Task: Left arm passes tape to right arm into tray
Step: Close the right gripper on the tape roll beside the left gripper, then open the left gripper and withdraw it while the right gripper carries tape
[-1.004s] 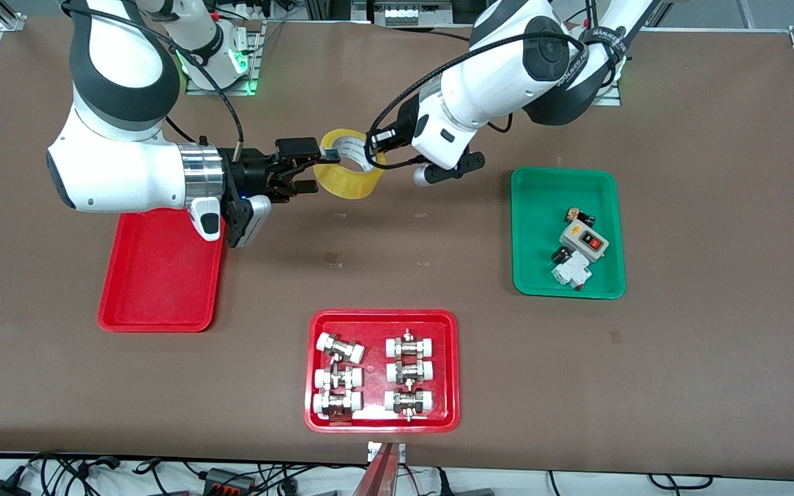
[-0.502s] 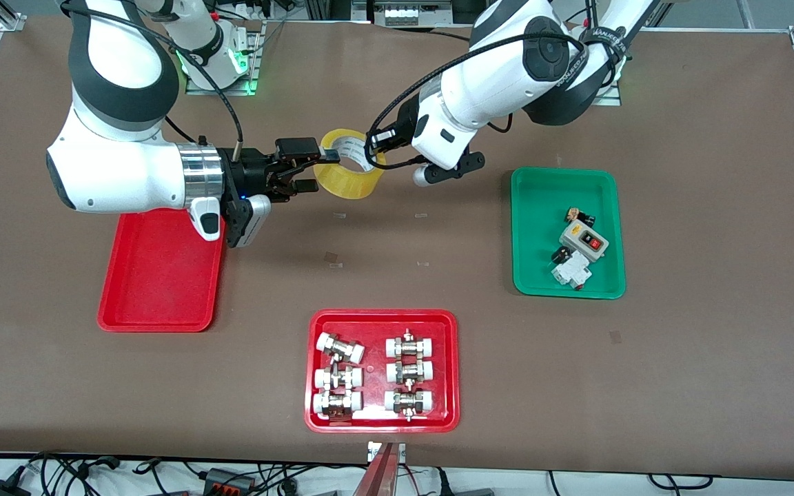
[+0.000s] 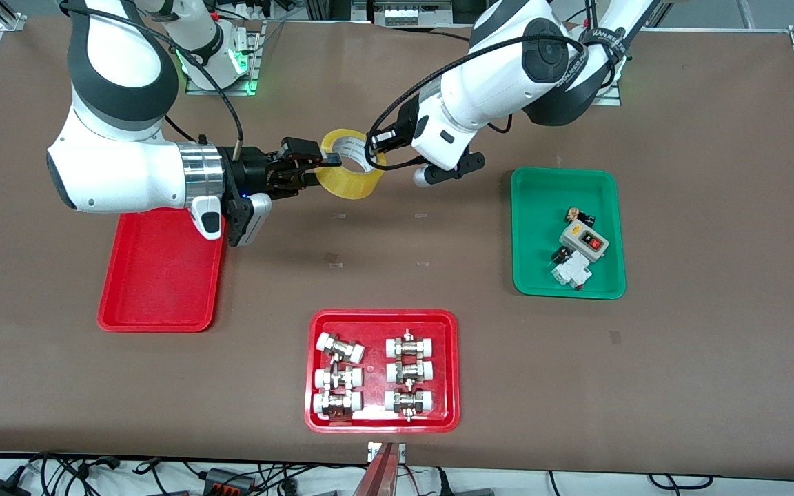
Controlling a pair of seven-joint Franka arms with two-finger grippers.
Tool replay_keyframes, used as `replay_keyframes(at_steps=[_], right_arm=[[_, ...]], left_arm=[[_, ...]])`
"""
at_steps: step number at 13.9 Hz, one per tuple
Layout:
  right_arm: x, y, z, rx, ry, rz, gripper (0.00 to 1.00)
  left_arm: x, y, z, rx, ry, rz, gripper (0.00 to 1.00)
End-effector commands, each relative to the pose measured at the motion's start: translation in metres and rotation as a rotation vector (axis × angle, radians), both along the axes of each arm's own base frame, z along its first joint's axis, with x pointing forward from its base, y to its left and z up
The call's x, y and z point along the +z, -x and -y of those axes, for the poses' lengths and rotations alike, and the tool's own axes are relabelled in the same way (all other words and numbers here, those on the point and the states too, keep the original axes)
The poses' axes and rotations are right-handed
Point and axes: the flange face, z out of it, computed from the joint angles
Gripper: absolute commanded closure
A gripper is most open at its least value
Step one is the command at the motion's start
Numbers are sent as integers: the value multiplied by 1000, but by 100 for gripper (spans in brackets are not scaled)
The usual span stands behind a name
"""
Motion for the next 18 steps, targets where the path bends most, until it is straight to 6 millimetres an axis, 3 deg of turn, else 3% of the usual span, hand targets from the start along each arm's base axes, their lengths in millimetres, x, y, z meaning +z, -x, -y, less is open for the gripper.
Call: replay_keyframes(at_steps=[1,3,5,6,10,14,18], right_arm=[[4,-1,-2,8,-18,5,77],[3,-2,-2,7,-17,3,77],[3,-2,-2,7,-17,3,77],[4,-2,-1,5,-18,5,77],[3,-2,-1,9,-18,7,77],[0,-4,3,25,-25,33,77],[-27,-13,12,31,-16,28,77]], left_arm=[[9,0,0,4,19,-8,79],[10,0,0,6,19,-7,77],[9,-1,-1,0,14,-6,13],[10,0,-1,1,14,-6,0],[6,1,-6,-26,-13,-23,0],[9,-9,-36,-51,-114,2,0],[8,-18,-70,-78,-293,52,0]])
